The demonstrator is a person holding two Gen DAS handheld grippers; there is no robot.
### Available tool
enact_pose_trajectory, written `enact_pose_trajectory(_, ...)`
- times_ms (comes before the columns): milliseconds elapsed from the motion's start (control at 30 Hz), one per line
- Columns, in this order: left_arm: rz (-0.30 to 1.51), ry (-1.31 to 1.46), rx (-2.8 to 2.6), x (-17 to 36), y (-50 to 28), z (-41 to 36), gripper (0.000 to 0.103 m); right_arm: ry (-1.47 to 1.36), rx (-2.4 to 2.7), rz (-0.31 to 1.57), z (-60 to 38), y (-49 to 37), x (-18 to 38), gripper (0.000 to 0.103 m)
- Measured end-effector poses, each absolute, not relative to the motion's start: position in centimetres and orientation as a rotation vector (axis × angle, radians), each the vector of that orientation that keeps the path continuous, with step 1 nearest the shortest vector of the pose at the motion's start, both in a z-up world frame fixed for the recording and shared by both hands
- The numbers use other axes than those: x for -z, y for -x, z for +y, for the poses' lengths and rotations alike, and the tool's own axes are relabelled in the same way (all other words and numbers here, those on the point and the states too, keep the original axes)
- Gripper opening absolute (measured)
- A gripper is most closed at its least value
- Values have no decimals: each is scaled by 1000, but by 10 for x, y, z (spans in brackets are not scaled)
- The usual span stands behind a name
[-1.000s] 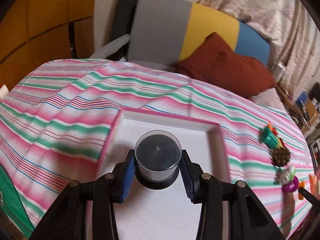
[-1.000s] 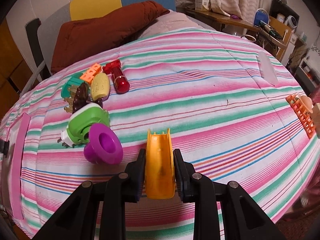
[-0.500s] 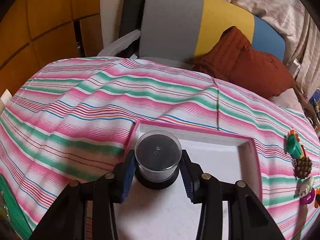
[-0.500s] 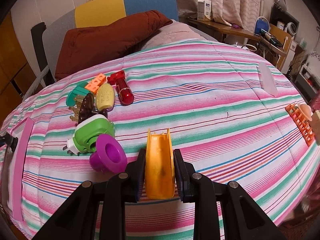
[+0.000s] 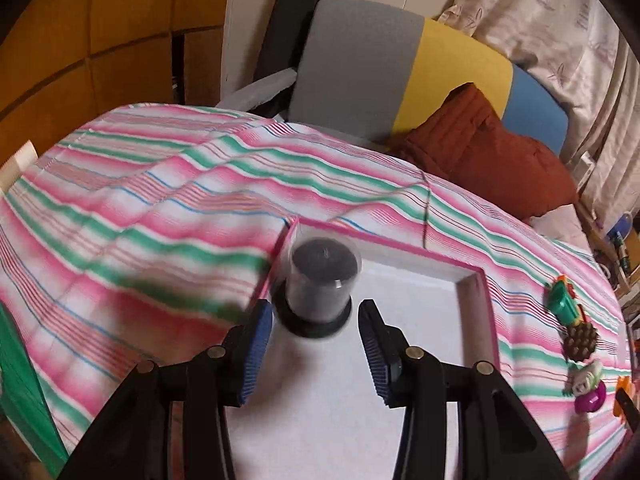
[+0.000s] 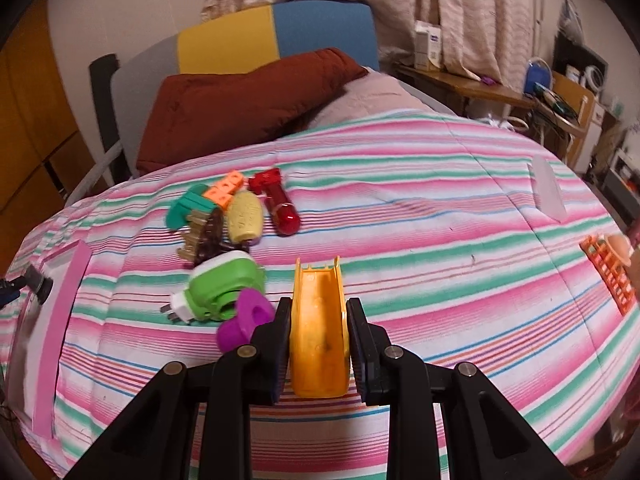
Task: Organize rigid objects
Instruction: 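Carry the clear cup into the white tray and open the left tool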
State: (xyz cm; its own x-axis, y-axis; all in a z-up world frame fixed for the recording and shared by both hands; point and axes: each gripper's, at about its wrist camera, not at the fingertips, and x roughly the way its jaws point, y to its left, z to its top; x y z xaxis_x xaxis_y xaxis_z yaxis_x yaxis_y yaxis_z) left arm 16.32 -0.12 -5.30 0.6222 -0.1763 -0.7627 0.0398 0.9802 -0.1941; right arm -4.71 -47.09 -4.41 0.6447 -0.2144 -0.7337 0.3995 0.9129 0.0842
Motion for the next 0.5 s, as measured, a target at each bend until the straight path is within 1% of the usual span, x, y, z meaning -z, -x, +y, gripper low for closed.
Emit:
enact_pose_trajectory(67, 877, 180, 149, 54, -157, 0, 45, -234, 330, 786, -463, 47, 42, 27)
enact_pose_trajectory(133, 883, 149, 140, 57, -157, -3, 43, -228, 309, 773, -455, 48, 40, 27)
enact_pose_trajectory(200, 909, 121, 131, 62, -160, -5, 30, -225, 292, 770, -447, 48, 38, 27)
enact_pose_trajectory(500, 977, 132, 93, 79, -192, -4, 29, -164, 163, 752, -389, 35, 25, 27)
